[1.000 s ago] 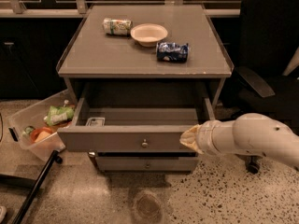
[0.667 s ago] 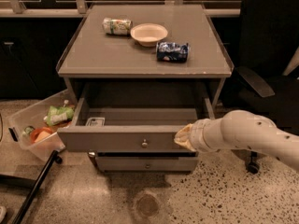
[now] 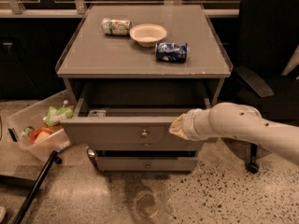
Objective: Close top drawer
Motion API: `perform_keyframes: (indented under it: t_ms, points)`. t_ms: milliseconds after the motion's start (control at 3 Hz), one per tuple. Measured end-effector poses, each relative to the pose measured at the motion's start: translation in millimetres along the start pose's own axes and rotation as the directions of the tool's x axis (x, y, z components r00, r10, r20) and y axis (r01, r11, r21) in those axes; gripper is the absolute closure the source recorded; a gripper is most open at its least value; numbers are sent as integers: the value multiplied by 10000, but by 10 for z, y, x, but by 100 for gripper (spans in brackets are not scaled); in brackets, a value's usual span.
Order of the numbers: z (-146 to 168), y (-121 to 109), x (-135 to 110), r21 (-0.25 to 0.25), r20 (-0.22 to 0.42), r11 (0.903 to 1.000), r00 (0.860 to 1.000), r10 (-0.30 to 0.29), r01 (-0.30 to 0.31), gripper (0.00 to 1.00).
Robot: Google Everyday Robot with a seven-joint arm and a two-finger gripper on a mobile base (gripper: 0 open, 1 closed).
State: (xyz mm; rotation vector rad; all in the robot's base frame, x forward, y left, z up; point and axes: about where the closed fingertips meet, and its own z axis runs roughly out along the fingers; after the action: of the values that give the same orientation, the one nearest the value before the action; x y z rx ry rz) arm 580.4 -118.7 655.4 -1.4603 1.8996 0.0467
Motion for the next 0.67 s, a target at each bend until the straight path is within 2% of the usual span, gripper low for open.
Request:
perform_keyframes:
  t_ms: [333,667]
  points:
    - [103,-197,-63,191,1,9995,9997,-238,238,23]
    - [127,-223,-78,195,-2,9994,9996,-295,295,1]
